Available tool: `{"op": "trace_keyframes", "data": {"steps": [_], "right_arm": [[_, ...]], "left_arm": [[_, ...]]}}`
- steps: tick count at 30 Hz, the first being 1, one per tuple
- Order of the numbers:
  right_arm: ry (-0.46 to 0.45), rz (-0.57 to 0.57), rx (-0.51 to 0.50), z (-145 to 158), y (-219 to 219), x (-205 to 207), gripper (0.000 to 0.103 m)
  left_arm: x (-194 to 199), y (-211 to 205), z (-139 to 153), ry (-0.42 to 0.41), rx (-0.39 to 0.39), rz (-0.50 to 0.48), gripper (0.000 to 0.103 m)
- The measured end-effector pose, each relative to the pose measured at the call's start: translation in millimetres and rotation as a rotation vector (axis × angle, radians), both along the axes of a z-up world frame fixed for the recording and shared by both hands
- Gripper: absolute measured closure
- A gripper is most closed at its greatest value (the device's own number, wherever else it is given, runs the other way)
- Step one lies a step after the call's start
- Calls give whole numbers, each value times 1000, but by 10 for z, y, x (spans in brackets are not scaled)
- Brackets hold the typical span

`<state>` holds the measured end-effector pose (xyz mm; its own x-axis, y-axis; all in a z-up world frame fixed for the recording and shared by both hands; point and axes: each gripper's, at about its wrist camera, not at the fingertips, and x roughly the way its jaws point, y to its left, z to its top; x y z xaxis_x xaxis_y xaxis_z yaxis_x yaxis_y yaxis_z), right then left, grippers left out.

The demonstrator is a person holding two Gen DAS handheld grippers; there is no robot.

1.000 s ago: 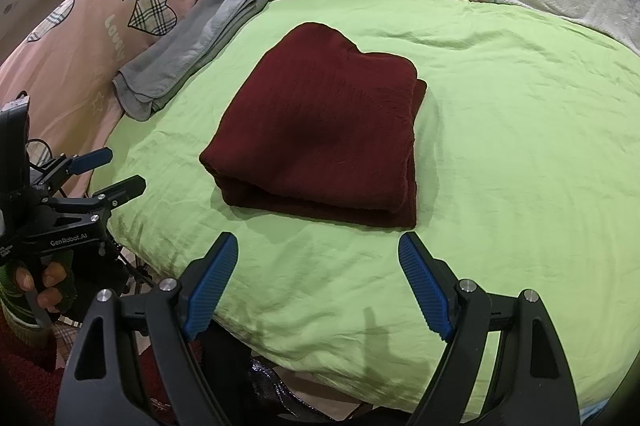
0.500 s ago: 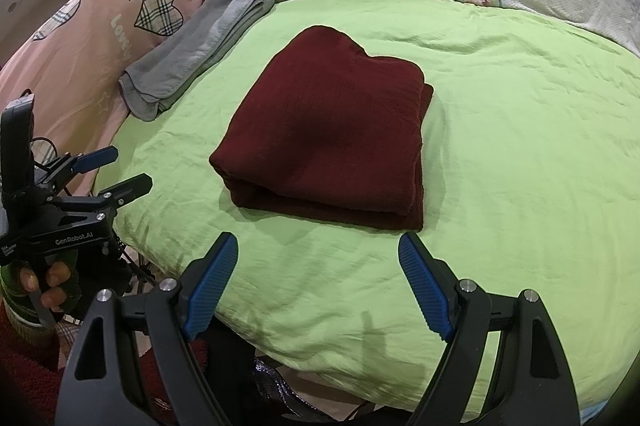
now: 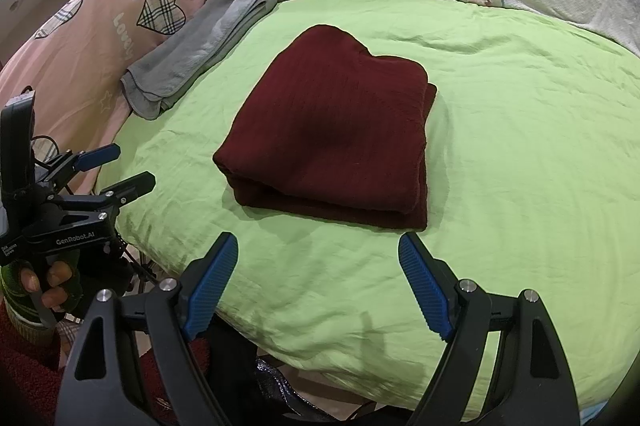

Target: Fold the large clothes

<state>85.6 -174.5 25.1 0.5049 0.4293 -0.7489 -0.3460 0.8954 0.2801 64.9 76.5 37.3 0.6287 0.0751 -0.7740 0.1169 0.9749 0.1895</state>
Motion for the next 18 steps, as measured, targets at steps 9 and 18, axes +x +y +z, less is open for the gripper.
{"op": "trace_keyframes", "data": {"steps": [9,18], "right_arm": [[-2,3,-1,4,5,4,20],[-3,4,-2,0,14,-2,20]], "left_arm": [[-17,7,10,-3,-4,12,16],[-19,6,10,-4,-6,11,16]]}}
